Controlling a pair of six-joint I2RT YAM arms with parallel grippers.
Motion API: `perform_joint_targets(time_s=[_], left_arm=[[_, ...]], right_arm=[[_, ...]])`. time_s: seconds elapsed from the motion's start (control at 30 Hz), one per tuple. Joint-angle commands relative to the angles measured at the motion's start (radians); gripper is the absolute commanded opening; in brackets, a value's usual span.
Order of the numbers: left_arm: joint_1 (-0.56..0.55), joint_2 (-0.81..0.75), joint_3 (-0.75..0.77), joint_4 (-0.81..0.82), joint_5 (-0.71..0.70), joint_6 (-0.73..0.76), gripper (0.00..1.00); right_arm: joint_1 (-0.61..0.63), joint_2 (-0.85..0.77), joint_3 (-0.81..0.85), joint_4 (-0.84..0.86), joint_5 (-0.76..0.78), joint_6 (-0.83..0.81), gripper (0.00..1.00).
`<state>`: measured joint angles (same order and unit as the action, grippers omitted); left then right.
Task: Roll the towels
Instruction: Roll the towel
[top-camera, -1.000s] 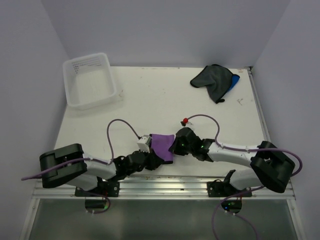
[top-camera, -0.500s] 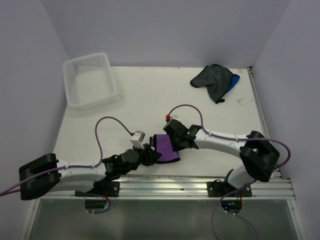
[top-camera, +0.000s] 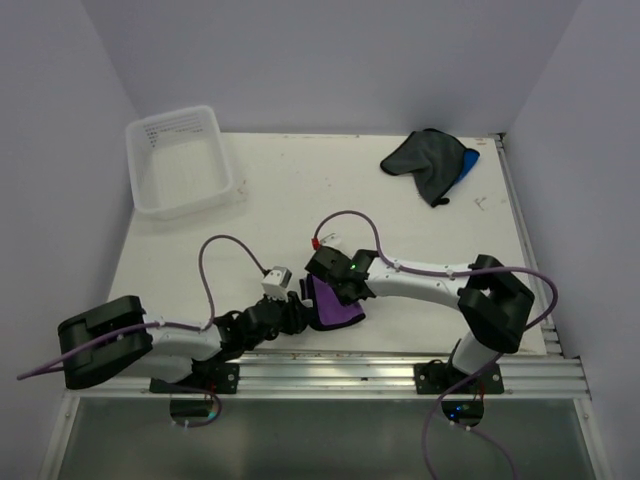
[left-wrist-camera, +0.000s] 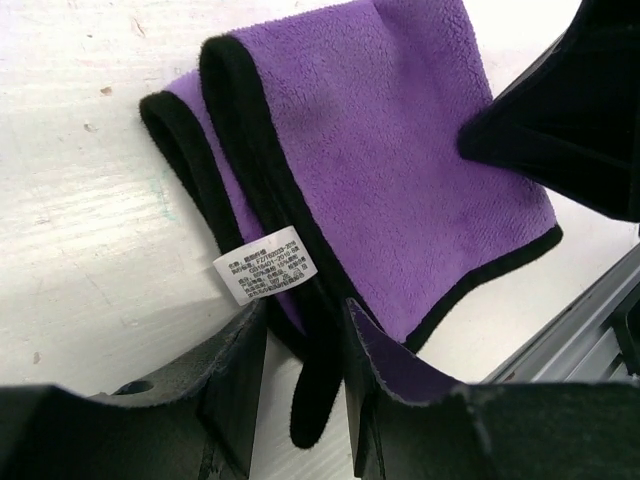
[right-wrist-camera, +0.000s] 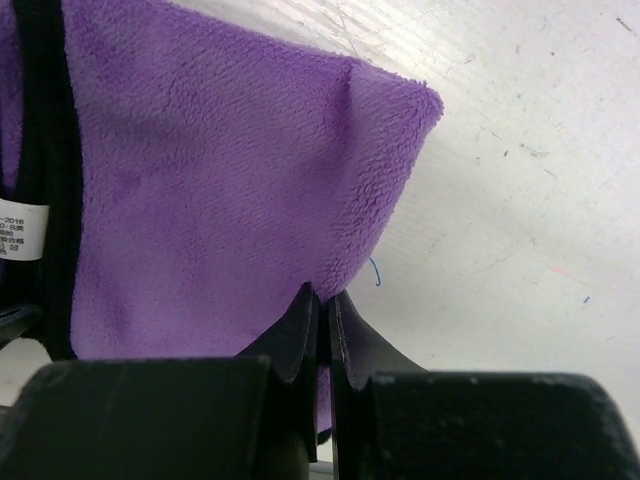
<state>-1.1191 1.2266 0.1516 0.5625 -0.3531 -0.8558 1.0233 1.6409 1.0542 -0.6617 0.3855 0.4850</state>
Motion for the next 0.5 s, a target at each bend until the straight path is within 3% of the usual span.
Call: perform_joint_targets(time_s=[0.0,0.33,0.47], left_arm=[[0.005,0.033,0.0,0.149,0.0,0.038,0.39],[0.005,0.068,0.0,0.163,0.009,0.011,0.37],[0.004,0.016,-0.061,0.172,-0.007,-0.043,0.34]], right_arm=[[0.03,0.031,0.047,-0.072,0.095,-0.019,0.0],[0.109,0.163,0.131,-0.173,0.234,0.085,0.0],[0.135,0.24,0.184,-0.216,0.262,0.128,0.01]])
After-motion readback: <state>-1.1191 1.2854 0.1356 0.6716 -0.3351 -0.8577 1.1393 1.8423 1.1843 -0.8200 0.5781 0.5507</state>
